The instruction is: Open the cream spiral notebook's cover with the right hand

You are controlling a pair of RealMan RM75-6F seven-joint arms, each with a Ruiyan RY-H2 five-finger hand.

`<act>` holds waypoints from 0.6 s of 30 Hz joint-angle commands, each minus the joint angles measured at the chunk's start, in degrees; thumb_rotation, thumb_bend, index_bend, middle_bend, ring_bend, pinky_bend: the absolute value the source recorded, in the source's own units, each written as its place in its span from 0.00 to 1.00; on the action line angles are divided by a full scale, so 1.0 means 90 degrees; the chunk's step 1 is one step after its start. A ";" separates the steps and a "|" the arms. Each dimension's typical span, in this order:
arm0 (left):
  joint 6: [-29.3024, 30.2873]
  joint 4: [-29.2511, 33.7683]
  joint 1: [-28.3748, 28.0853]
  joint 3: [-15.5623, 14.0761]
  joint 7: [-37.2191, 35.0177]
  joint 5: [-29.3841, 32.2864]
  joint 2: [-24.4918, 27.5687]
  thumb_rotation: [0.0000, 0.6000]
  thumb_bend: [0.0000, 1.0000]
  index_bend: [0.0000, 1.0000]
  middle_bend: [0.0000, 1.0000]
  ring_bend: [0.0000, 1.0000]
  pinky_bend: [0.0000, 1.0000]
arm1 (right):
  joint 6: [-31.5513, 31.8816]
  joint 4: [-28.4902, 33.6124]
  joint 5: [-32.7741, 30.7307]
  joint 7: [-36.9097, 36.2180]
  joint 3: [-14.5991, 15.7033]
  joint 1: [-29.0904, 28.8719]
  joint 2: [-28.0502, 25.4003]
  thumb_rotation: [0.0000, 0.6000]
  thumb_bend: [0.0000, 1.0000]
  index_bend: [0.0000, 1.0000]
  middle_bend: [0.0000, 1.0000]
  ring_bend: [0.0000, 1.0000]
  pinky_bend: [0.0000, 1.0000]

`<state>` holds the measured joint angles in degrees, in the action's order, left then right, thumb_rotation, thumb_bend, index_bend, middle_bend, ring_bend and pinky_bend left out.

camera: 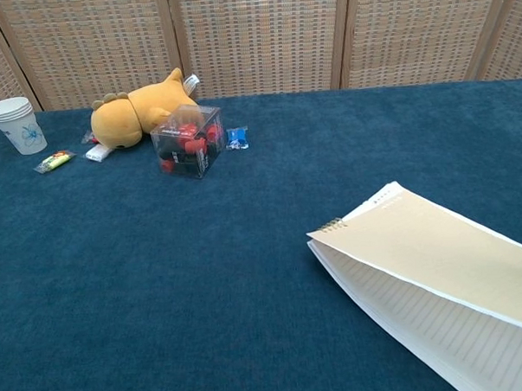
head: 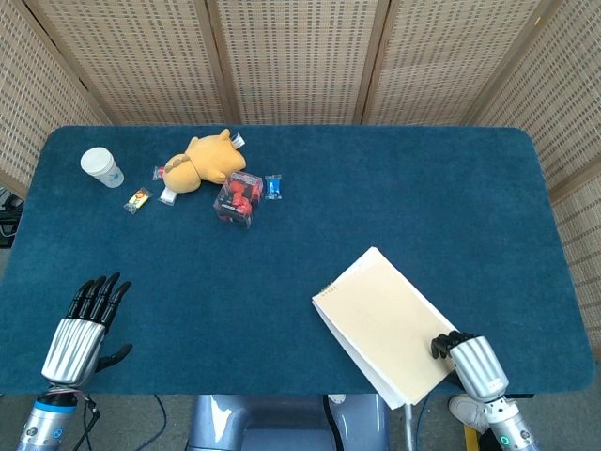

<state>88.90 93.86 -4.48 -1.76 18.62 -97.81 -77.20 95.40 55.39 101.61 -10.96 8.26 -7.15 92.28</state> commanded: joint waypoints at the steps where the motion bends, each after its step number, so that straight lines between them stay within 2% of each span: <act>1: -0.0003 0.0000 0.0001 -0.0004 0.0004 -0.0001 -0.0001 1.00 0.01 0.00 0.00 0.00 0.06 | 0.0004 -0.0022 0.0010 -0.0010 0.0004 0.0012 -0.0003 1.00 0.64 0.75 0.74 0.64 0.81; 7: -0.0005 0.0005 0.0000 -0.0005 0.0019 -0.0010 -0.0008 1.00 0.01 0.00 0.00 0.00 0.06 | -0.0026 0.0022 -0.0015 -0.0079 -0.0123 -0.0069 0.0024 1.00 0.64 0.75 0.74 0.64 0.81; 18: -0.0012 -0.0021 -0.0011 0.0021 -0.0065 0.0024 0.0019 1.00 0.01 0.00 0.00 0.00 0.06 | -0.0168 0.0662 -0.0103 0.0345 -0.0759 -0.0599 -0.0094 1.00 0.64 0.75 0.74 0.64 0.81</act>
<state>88.79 93.67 -4.58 -1.57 18.02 -97.60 -77.03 94.19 60.31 100.82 -8.68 2.28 -11.75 91.88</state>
